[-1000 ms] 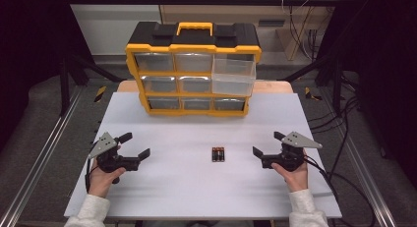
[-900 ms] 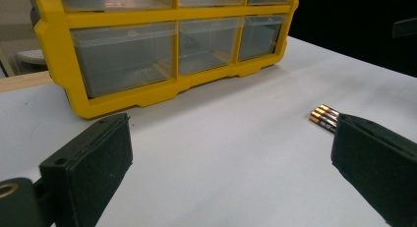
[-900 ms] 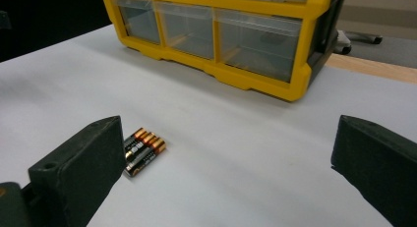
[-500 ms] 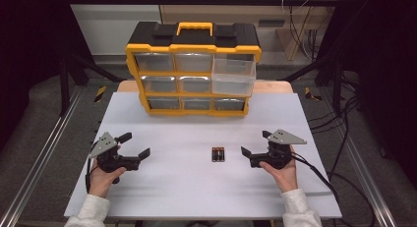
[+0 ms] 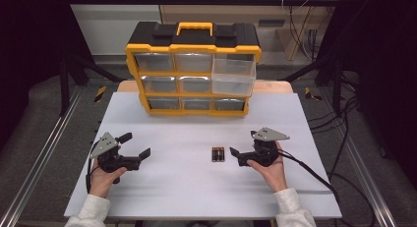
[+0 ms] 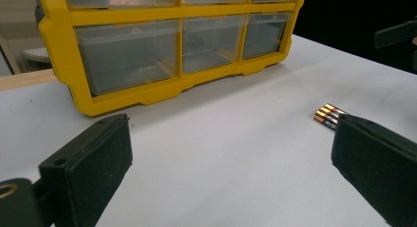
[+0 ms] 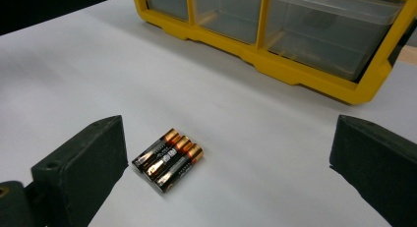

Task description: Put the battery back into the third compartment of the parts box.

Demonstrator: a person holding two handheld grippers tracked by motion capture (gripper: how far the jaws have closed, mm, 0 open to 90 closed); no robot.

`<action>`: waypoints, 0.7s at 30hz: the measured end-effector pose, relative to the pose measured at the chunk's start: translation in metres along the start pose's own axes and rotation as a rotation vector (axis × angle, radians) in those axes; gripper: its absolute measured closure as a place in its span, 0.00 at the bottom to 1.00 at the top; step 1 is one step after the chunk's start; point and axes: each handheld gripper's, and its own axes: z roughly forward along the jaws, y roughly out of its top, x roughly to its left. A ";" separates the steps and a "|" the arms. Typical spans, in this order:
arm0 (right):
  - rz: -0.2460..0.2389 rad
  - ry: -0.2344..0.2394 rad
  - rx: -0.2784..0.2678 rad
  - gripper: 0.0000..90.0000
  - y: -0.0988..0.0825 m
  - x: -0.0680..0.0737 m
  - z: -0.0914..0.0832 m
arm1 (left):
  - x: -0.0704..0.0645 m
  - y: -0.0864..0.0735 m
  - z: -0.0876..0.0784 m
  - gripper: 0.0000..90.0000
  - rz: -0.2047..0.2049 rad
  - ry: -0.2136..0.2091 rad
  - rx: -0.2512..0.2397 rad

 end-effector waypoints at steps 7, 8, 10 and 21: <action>-0.012 -0.001 0.035 0.02 0.001 0.004 0.012 | 0.000 0.000 0.000 0.02 0.002 0.001 0.003; -0.018 -0.003 0.042 0.02 0.001 0.004 0.014 | 0.000 0.000 0.000 0.02 0.002 0.001 0.003; -0.018 0.001 0.052 0.02 0.001 0.006 0.018 | 0.000 0.000 0.000 0.02 0.001 0.002 0.003; -0.029 0.005 0.102 0.02 0.001 0.011 0.037 | -0.001 -0.001 0.001 0.02 0.005 0.001 0.003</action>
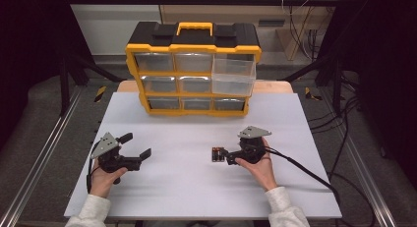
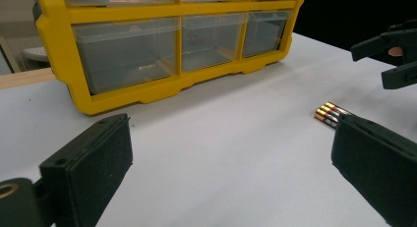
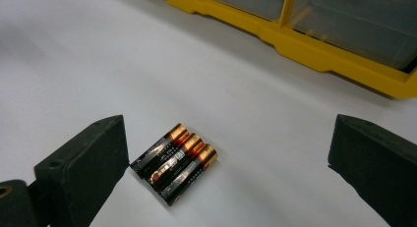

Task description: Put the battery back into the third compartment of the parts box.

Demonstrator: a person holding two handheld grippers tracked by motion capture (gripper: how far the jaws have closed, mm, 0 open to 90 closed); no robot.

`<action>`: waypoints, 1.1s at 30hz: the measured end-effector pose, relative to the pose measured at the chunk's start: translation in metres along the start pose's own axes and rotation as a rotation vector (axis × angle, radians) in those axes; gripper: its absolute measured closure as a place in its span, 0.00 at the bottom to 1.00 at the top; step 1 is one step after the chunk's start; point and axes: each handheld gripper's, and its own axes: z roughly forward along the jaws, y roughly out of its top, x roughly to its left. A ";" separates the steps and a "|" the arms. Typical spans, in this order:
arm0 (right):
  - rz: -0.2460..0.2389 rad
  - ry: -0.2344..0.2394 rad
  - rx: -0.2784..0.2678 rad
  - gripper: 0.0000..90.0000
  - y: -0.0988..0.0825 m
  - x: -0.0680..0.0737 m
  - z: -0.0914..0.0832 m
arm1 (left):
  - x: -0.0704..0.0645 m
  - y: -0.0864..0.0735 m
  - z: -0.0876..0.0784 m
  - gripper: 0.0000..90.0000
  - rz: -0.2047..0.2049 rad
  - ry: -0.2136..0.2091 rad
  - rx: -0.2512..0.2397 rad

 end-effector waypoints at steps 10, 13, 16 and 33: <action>0.004 -0.004 0.059 0.05 -0.005 0.001 0.015 | 0.000 0.000 0.000 0.02 -0.001 0.001 0.000; 0.006 0.001 0.078 0.09 -0.008 0.001 0.019 | 0.000 0.000 0.000 0.02 -0.002 0.000 0.001; 0.010 0.000 0.098 0.14 -0.009 0.001 0.022 | 0.000 0.000 0.000 0.02 -0.001 0.000 0.001; 0.047 0.050 0.163 0.52 -0.016 0.002 0.031 | 0.000 0.000 0.000 0.02 0.002 0.001 0.003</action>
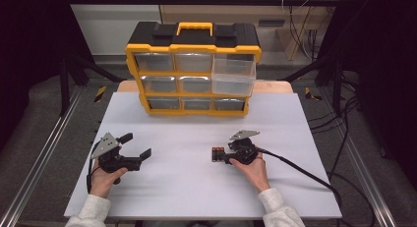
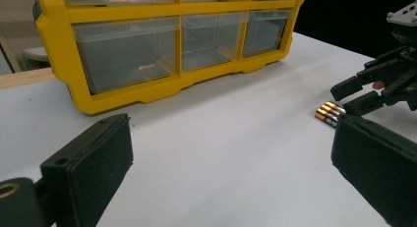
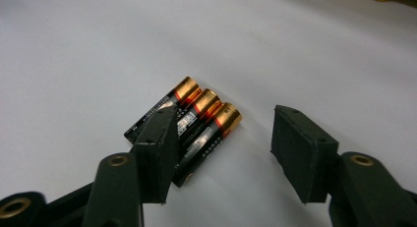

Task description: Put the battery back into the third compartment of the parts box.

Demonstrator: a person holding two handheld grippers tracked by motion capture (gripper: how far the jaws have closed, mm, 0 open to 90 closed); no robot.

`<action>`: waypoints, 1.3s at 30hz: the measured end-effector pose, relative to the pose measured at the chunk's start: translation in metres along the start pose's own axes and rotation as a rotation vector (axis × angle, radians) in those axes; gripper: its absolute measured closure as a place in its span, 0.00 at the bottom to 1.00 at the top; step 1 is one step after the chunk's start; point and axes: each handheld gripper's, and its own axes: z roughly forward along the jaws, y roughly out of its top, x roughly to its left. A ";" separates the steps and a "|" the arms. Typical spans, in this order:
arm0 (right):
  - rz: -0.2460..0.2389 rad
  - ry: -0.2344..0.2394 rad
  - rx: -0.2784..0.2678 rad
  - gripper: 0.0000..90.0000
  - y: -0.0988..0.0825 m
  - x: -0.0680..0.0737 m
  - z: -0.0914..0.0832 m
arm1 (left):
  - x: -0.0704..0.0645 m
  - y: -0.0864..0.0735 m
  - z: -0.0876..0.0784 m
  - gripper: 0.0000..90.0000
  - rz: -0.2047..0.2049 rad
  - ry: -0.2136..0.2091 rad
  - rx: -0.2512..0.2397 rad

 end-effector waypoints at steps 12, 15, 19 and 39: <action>0.006 0.003 0.031 0.72 0.000 -0.001 -0.001 | 0.000 0.000 0.000 0.02 0.001 0.002 0.001; 0.014 -0.003 0.037 0.76 0.000 -0.001 -0.002 | 0.000 0.000 0.000 0.02 -0.002 0.003 0.000; 0.023 -0.002 0.045 0.80 0.000 0.000 -0.002 | 0.000 0.000 0.000 0.02 -0.002 0.004 -0.001; 0.033 -0.020 0.051 0.86 0.002 0.000 -0.008 | -0.001 0.000 0.000 0.02 0.001 0.006 0.000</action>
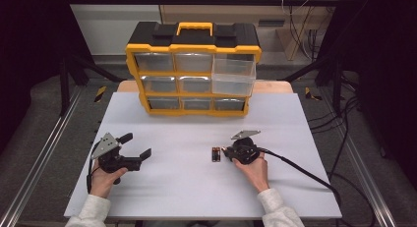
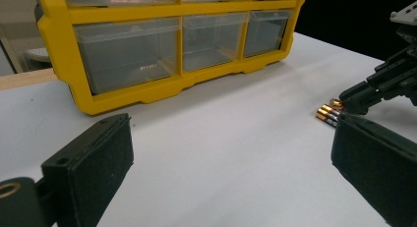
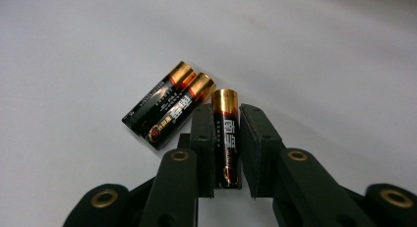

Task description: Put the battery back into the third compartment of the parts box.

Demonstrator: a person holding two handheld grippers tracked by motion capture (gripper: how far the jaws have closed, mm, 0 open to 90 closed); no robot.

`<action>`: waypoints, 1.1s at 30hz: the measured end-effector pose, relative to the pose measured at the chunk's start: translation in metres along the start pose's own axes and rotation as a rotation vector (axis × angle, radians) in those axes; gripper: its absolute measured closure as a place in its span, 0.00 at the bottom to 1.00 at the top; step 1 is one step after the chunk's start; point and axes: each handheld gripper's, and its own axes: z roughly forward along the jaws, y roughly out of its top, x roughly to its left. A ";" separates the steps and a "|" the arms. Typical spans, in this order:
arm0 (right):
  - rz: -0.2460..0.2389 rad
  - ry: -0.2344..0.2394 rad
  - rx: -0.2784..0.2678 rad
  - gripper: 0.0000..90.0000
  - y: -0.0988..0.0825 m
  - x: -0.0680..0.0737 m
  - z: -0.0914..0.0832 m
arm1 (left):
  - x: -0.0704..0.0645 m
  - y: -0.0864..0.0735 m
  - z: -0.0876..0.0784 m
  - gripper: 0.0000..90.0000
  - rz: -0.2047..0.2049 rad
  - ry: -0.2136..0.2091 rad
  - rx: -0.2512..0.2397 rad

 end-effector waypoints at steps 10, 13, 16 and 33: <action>-0.003 0.017 -0.036 0.86 0.007 -0.002 -0.018 | -0.001 0.000 0.000 0.02 -0.002 0.001 -0.001; -0.009 0.017 -0.049 0.86 0.010 -0.003 -0.024 | -0.001 0.000 0.000 0.02 -0.002 0.000 -0.001; -0.011 0.018 -0.061 0.86 0.012 -0.004 -0.031 | -0.001 0.000 0.000 0.02 -0.002 0.001 -0.001; -0.055 0.010 -0.138 0.86 0.027 -0.003 -0.072 | -0.001 -0.001 0.001 0.02 -0.002 0.006 -0.001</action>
